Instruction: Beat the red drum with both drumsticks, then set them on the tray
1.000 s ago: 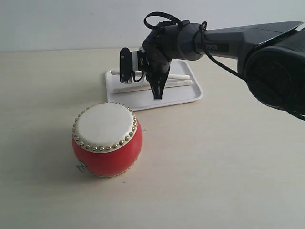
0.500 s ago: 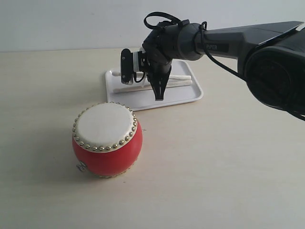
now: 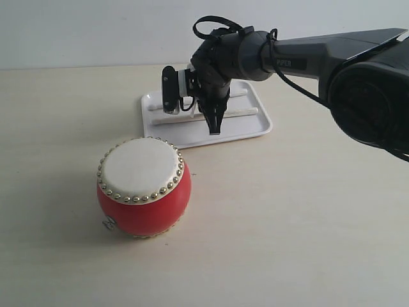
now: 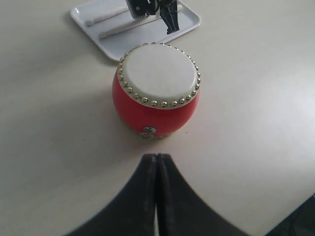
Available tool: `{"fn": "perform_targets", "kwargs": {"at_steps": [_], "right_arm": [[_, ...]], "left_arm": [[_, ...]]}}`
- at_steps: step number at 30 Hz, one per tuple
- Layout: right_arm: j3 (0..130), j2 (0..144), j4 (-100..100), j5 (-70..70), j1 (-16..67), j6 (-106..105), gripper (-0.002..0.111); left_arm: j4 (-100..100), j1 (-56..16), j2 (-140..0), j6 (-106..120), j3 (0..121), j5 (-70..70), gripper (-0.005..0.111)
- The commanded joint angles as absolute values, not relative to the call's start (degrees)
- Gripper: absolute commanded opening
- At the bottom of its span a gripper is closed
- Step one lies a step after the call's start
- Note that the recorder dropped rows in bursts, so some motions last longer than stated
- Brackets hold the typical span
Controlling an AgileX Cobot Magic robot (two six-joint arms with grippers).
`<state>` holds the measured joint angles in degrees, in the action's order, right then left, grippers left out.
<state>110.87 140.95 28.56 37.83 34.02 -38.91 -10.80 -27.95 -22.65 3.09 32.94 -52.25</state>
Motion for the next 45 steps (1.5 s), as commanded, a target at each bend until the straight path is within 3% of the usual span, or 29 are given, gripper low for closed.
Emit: {"fn": "perform_targets", "kwargs": {"at_steps": [1, 15, 21, 24, 29, 39, 45], "right_arm": [[111.21, 140.59, 28.88, 38.03, 33.95, -39.26, 0.032], [111.21, 138.47, 31.87, 39.25, 33.95, -29.85, 0.03], [111.1, 132.74, 32.56, 48.97, 31.89, -6.59, 0.0], [107.91, 129.12, 25.78, 51.81, 28.19, 0.0, 0.0], [90.9, 116.34, 20.12, 46.22, 23.79, 2.54, 0.0], [47.83, 72.28, 4.27, 20.75, 24.0, 6.13, 0.0], [32.75, 47.55, 3.73, 18.37, 24.0, 5.36, 0.0]], "left_arm": [[-10.69, -27.98, -22.39, 2.92, 32.7, -51.15, 0.0], [-10.69, -27.98, -22.39, 2.92, 32.7, -50.64, 0.0], [-9.11, -27.98, -22.39, 2.92, 32.7, -48.04, 0.0], [-8.08, -27.98, -22.39, 2.92, 32.7, -47.13, 0.0], [-7.7, -27.98, -22.39, 2.92, 32.7, -45.53, 0.0], [-10.24, -27.98, -22.39, 2.48, 26.62, -30.58, 0.0], [-11.18, -27.98, -22.39, 3.07, 24.47, -21.58, 0.0]]}}
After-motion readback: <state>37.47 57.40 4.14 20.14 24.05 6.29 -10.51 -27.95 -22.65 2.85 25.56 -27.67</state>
